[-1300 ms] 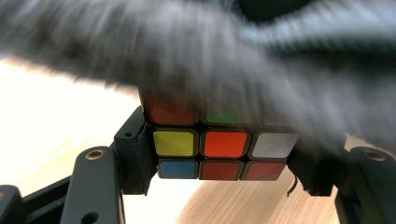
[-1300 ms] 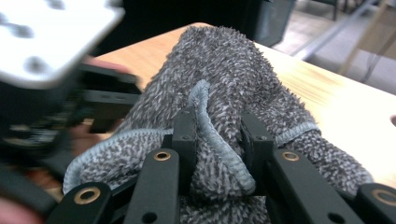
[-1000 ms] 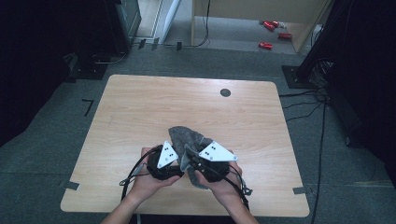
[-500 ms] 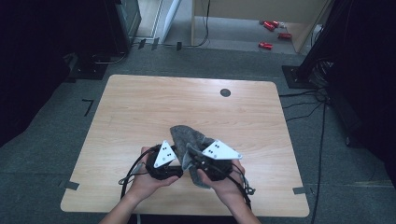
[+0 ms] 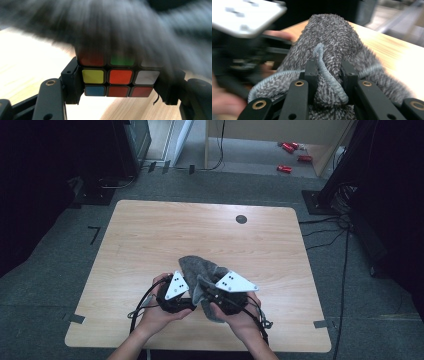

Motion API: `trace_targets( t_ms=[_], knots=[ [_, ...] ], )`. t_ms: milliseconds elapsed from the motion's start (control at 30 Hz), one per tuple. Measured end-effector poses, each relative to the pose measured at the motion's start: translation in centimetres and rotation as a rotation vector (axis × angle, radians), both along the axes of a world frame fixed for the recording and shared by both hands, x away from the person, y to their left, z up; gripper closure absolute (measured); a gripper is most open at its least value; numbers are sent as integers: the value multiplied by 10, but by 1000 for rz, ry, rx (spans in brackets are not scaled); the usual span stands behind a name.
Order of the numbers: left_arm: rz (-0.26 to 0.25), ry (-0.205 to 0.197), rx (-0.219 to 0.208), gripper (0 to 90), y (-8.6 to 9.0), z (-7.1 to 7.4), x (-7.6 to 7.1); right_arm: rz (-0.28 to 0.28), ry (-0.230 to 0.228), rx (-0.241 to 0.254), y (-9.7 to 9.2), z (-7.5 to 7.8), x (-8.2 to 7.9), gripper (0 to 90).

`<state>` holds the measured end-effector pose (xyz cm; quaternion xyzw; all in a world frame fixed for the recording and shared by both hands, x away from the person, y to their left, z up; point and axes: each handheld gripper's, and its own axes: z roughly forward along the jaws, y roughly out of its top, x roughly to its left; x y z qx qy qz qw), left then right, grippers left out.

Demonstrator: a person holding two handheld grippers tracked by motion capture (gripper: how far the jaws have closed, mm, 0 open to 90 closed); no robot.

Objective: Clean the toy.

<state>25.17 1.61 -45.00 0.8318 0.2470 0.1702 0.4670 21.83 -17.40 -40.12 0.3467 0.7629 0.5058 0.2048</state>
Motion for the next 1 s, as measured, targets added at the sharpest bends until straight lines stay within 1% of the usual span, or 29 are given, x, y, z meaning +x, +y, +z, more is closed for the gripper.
trace_targets(
  t_ms=[33, 67, 100, 133, 167, 200, 233, 300, 367, 400, 433, 467, 533, 567, 600, 667, 733, 767, 800, 833, 867, 900, 933, 1000],
  knots=[
    [4, -4, 4, 348, 0, 0, -1, 15, -3, -5, 3, 0, -2, 732],
    [9, -7, 6, 348, 0, 1, -1, 11, -14, -19, 5, 0, -3, 732],
    [10, -9, 9, 348, 0, 1, -1, 11, -21, -22, 4, 0, -2, 731],
    [12, -16, 9, 348, 0, 2, -2, 5, -15, -11, 1, 0, 0, 731],
    [12, -23, 12, 348, 0, 2, -2, -16, -16, -6, -4, -1, 3, 731],
    [13, -26, 10, 348, 1, 3, -2, -44, -7, 2, -9, -1, 6, 731],
    [14, -27, 7, 348, 1, 3, -2, -72, 12, 18, -16, -1, 9, 732],
    [9, -24, -1, 348, 1, 3, -2, -95, 26, 37, -23, -1, 11, 732],
    [8, -22, -6, 348, 0, 3, -2, -86, 26, 41, -22, 0, 9, 732],
    [2, -22, -1, 348, -1, 3, -3, -75, 21, 41, -20, 0, 7, 731],
    [0, -23, 2, 348, -2, 2, -3, -46, 11, 38, -14, 0, 4, 730],
    [0, -27, 9, 347, -3, 2, -4, -28, 0, 25, -9, 0, 2, 729],
    [0, -27, 16, 348, -3, 1, -4, -8, -16, -3, -2, 1, -1, 729],
    [1, -26, 15, 348, -3, 2, -5, -8, -20, -9, -1, 1, -2, 729],
    [0, -27, 15, 348, -3, 2, -4, -9, -20, -5, -2, 0, 0, 728],
    [1, -30, 11, 347, -2, 2, -4, -29, -12, 14, -9, -1, 4, 729],
    [0, -32, 7, 348, -1, 3, -4, -61, 2, 43, -21, -4, 10, 729],
    [-1, -32, 2, 348, 0, 3, -3, -80, 16, 66, -28, -6, 14, 729],
    [-5, -30, -12, 347, 1, 3, -3, -97, 37, 97, -35, -8, 18, 729],
    [-11, -28, -25, 348, 2, 3, -3, -101, 73, 148, -43, -10, 23, 729],
    [-14, -31, -43, 348, 3, 3, -3, -94, 92, 182, -46, -12, 25, 729],
    [-14, -36, -46, 348, 4, 3, -3, -79, 114, 235, -50, -14, 27, 729],
    [-9, -45, -46, 348, 4, 4, -3, -73, 125, 264, -52, -16, 28, 729],
    [-3, -58, -49, 347, 5, 4, -4, -79, 134, 289, -53, -20, 31, 727]
  ],
)
